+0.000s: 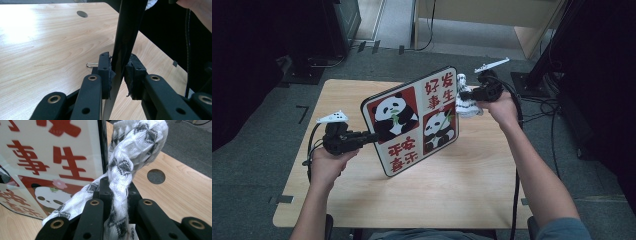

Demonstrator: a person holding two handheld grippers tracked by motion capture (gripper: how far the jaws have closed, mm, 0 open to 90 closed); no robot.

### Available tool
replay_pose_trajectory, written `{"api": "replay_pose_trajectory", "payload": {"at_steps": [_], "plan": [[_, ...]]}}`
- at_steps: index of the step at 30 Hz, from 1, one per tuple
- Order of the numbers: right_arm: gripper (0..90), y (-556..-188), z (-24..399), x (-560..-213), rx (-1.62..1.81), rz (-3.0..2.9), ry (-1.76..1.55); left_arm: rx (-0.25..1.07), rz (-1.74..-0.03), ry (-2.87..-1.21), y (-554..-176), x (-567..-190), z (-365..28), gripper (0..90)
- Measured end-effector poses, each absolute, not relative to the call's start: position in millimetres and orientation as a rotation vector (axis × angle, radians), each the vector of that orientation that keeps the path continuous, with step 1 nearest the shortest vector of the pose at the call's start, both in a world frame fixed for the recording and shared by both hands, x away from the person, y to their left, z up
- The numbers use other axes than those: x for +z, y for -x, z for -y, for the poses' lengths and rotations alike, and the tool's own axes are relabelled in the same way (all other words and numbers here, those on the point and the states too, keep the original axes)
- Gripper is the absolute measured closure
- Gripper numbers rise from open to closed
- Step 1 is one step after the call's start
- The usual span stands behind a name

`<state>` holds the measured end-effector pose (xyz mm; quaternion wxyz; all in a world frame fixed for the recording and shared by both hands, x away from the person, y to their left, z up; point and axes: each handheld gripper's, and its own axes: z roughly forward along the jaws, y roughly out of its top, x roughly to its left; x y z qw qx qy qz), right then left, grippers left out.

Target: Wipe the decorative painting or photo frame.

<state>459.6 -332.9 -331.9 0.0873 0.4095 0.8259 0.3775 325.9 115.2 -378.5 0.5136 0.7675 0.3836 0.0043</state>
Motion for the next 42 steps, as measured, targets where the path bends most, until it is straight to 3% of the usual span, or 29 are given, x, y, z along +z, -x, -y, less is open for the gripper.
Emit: {"api": "replay_pose_trajectory", "payload": {"at_steps": [42], "plan": [[81.9, -440, 343, -392, 1.134, -2.447, -1.306, 0.010, -0.931, -1.838, -326, -379, -115, 75.9]]}}
